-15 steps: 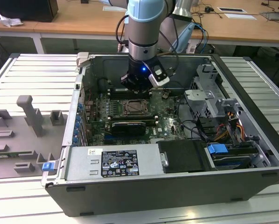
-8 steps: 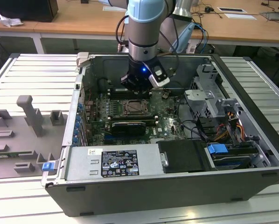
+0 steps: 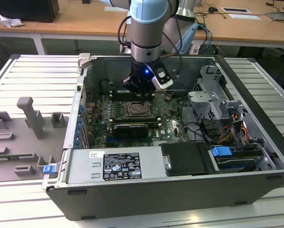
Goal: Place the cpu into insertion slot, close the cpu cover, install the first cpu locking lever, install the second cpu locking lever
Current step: 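Install the second cpu locking lever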
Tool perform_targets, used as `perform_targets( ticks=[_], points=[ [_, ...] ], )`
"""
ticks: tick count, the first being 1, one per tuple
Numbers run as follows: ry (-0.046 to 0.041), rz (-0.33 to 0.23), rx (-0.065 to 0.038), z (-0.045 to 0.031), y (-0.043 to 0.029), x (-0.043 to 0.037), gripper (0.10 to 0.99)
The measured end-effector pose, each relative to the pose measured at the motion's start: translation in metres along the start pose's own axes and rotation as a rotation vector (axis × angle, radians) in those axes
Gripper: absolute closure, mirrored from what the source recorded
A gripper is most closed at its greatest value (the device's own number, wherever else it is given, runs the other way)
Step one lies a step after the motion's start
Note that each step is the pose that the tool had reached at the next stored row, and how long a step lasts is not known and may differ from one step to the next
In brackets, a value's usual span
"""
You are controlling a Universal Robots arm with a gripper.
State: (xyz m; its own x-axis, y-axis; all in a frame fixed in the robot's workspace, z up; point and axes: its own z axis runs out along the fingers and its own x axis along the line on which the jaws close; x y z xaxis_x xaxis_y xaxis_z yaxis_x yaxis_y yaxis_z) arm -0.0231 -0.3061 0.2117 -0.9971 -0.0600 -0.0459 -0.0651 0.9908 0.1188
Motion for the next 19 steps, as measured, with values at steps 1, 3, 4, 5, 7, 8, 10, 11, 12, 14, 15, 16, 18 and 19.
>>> perform_targets(
  ticks=[1,3,4,5,7,8,10,11,12,14,15,16,18,19],
  points=[
    [0.0000,0.000,0.000,-0.0002,-0.0013,0.0001,0.980],
    [0.0000,0.000,0.000,-0.0012,-0.0025,0.0002,0.980],
    [0.0000,0.000,0.000,-0.0027,-0.0024,0.0001,0.980],
    [0.0000,0.000,0.000,-0.0046,-0.0021,0.0000,0.980],
    [0.0000,0.000,0.000,-0.0100,-0.0015,-0.0003,0.980],
    [-0.0001,0.000,0.000,-0.0117,-0.0013,-0.0004,0.980],
    [-0.0001,0.000,0.000,-0.0160,-0.0007,-0.0006,0.980],
    [-0.0001,0.000,0.000,-0.0182,-0.0005,-0.0007,0.980],
    [-0.0002,0.000,0.000,-0.0190,-0.0005,-0.0007,0.980],
    [0.0000,0.000,0.000,-0.0192,-0.0015,-0.0007,0.980],
    [0.0000,0.000,0.000,-0.0192,-0.0028,-0.0006,0.980],
    [-0.0001,0.000,0.000,-0.0188,-0.0035,-0.0005,0.980],
    [-0.0001,0.000,0.000,-0.0187,-0.0050,-0.0004,0.980],
    [0.0000,0.000,0.000,-0.0187,-0.0061,-0.0003,0.980]
  ],
)
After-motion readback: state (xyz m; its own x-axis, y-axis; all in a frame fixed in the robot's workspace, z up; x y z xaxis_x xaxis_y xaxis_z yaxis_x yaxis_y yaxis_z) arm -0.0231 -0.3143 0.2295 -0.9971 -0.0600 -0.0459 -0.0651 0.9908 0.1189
